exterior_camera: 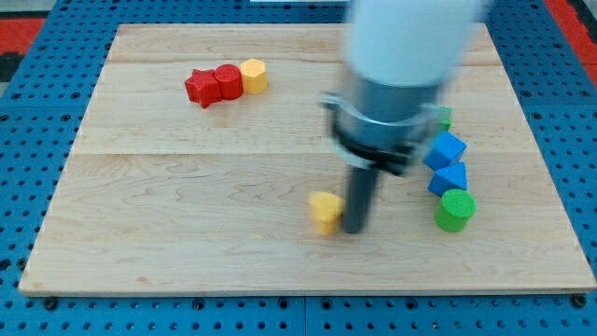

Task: Push the yellow heart to the red star

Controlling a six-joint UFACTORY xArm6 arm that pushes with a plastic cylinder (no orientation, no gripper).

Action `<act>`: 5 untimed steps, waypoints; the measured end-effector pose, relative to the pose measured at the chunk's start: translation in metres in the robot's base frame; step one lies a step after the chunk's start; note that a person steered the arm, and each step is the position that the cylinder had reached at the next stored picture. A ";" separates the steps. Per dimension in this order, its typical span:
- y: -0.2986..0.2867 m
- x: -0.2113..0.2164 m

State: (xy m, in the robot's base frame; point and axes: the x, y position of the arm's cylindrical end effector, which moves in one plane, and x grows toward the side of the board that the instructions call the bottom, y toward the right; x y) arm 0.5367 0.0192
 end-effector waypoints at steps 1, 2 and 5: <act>-0.097 -0.013; -0.135 -0.016; -0.159 -0.134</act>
